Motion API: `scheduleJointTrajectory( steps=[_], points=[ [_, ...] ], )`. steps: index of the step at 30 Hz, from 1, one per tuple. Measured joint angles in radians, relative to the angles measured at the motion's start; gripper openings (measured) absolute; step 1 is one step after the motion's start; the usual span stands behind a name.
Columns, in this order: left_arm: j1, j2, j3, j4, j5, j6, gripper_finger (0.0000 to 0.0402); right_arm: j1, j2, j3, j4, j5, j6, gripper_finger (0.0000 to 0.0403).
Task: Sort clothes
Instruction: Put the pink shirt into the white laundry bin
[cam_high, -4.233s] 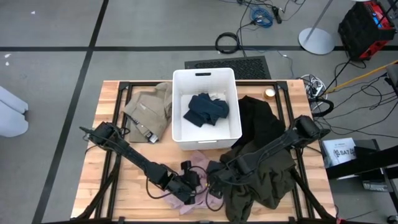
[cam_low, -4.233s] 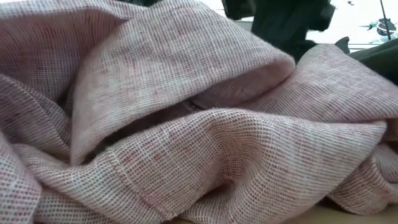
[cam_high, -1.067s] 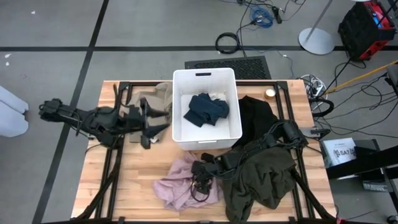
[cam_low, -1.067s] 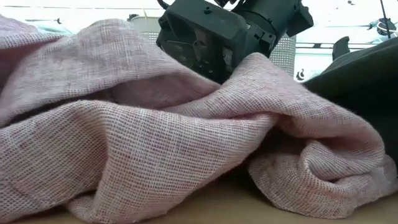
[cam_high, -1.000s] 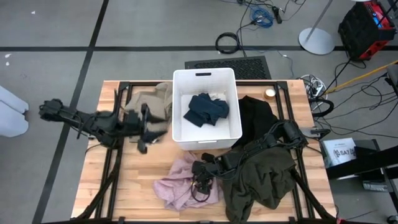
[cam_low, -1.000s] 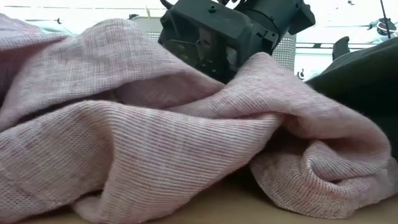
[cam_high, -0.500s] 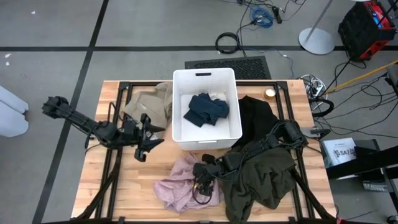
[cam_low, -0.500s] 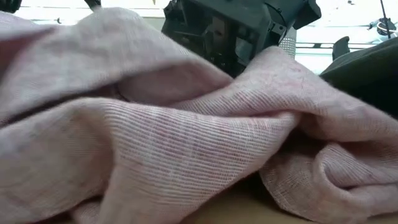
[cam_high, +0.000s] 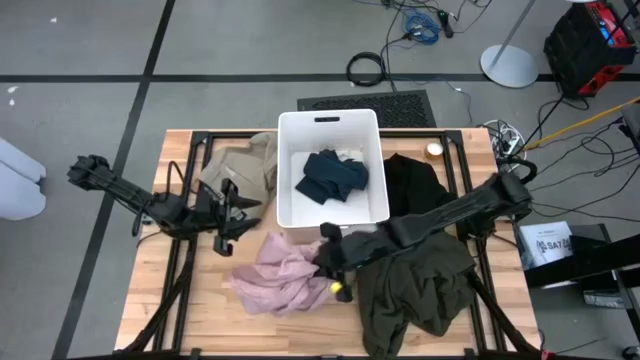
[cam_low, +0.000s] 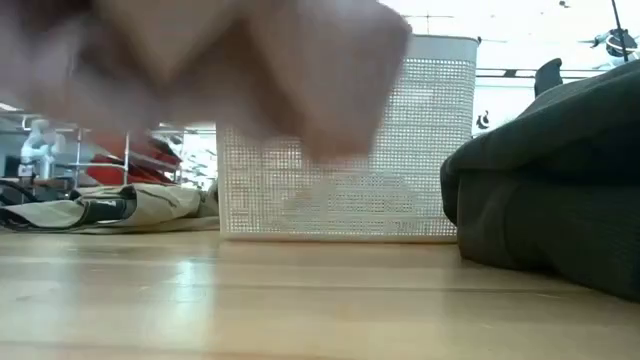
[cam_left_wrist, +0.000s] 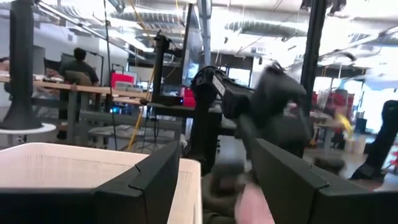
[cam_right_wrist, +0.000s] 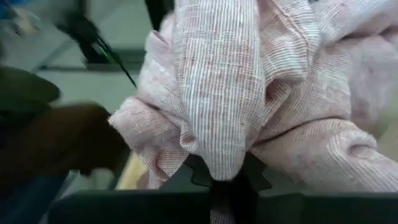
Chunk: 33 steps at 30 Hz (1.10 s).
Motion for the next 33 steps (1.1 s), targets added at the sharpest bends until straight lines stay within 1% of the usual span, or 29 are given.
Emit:
scheduleJointTrajectory(
  steps=[5,9,14,17,20,22,27,30,33],
  points=[
    [-0.001,-0.025,0.0,-0.007,0.016,-0.007,0.0215,-0.005,-0.144,0.0,0.043,-0.003,-0.133,0.0011],
    [-0.007,-0.028,0.0,-0.044,0.017,-0.004,0.0215,-0.037,-0.246,0.002,0.049,0.012,-0.183,0.0011],
    [-0.008,-0.033,0.0,-0.08,0.004,-0.007,0.0215,-0.129,-0.349,0.002,0.012,0.08,-0.207,0.0011],
    [-0.008,-0.045,0.0,-0.131,-0.059,-0.007,0.0215,-0.219,-0.384,0.002,-0.01,0.083,-0.208,0.0011],
    [-0.008,-0.053,0.0,-0.189,-0.159,-0.007,0.0215,-0.316,-0.394,0.002,-0.028,0.082,-0.207,0.0011],
    [-0.008,-0.055,0.0,-0.202,-0.205,-0.007,0.0215,-0.377,-0.388,0.002,-0.051,0.08,-0.198,0.0011],
    [-0.008,-0.055,0.0,-0.205,-0.209,-0.008,0.0215,-0.514,-0.328,0.003,-0.149,0.071,-0.139,0.0011],
    [-0.008,-0.057,0.0,-0.205,-0.209,-0.008,0.0215,-0.573,-0.287,0.003,-0.278,0.071,-0.054,0.0011],
    [-0.008,-0.063,0.0,-0.205,-0.208,-0.002,0.0215,-0.608,-0.248,0.003,-0.426,0.081,0.043,0.0011]
  ],
)
